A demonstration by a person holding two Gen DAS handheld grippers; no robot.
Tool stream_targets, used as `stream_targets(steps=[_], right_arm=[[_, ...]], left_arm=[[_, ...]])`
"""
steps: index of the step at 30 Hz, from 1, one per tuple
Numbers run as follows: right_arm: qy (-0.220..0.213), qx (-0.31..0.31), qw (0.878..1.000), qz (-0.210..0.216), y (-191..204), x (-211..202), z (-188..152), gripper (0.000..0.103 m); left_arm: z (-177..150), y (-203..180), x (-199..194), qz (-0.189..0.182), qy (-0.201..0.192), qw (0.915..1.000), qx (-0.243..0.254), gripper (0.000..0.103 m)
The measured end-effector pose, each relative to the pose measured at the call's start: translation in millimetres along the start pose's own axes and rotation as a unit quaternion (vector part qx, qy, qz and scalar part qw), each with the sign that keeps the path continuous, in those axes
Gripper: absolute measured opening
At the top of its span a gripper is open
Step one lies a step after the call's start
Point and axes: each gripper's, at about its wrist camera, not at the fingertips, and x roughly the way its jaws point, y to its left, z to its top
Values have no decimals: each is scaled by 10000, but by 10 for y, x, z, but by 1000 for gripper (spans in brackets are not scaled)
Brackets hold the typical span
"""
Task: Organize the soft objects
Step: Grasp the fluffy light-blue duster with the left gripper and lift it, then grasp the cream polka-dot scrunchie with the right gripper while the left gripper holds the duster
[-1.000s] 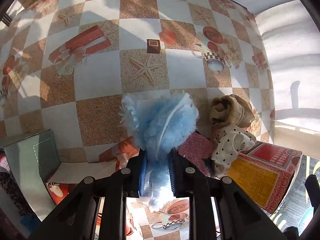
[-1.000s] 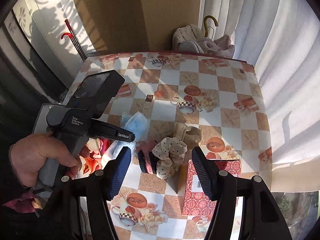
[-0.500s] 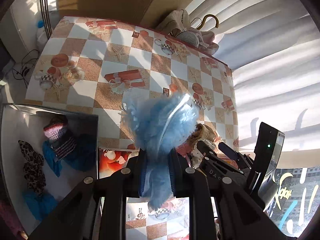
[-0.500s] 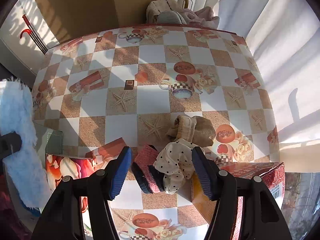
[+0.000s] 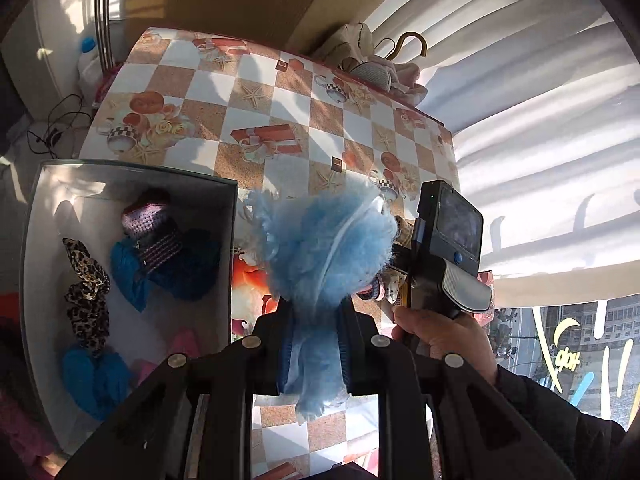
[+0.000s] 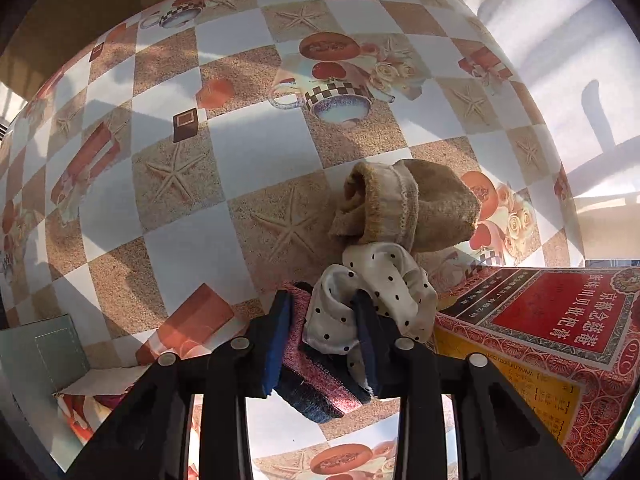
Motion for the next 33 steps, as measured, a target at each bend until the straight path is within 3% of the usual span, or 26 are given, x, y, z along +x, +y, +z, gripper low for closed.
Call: stream_targets(steps=[2, 7, 11, 16, 18, 22, 24, 26, 28, 29, 31, 33], right_arm=[[-82, 25, 9996, 272, -70, -94, -35, 11], [-760, -743, 9903, 895, -87, -696, -464, 5], [-1112, -1106, 9794, 1272, -414, -1102, -1024, 5], [-995, -1245, 9791, 1263, -1045, -1017, -1590, 5], [-653, -1330, 9779, 1473, -1142, -866, -1689, 5], [-1336, -2197, 9562, 1401, -909, -1012, -1631, 5], [-1726, -2856, 9353, 1178, -638, -1094, -1564, 15], [-2008, -3578, 9104, 532, -311, -1010, -1508, 92], [-2331, -4021, 8852, 221, -91, -880, -1451, 92], [-2308, -4225, 8764, 127, 7, -776, -1397, 83], [-2009, -4430, 8737, 83, 149, -543, -1237, 67], [-1857, -4402, 8785, 5, 251, -341, -1080, 67]], left_arm=[[-52, -63, -11, -31, -9, 9999, 158, 22], [-250, -277, 6, -64, 97, 9984, 550, 22], [-520, -548, 64, -77, 291, 9937, 1080, 22], [-983, -851, 405, 64, 830, 9836, 1601, 23], [-1151, -895, 559, 58, 1069, 9817, 1575, 23], [-1335, -884, 636, 120, 1176, 9837, 1353, 22], [-1354, -832, 563, 195, 1044, 9870, 1210, 23], [-1347, -749, 475, 341, 897, 9894, 1088, 23], [-1342, -622, 401, 498, 812, 9913, 905, 23], [-1350, -563, 363, 565, 778, 9920, 820, 23], [-1396, -487, 296, 652, 732, 9926, 714, 23], [-1468, -454, 251, 718, 737, 9924, 678, 23]])
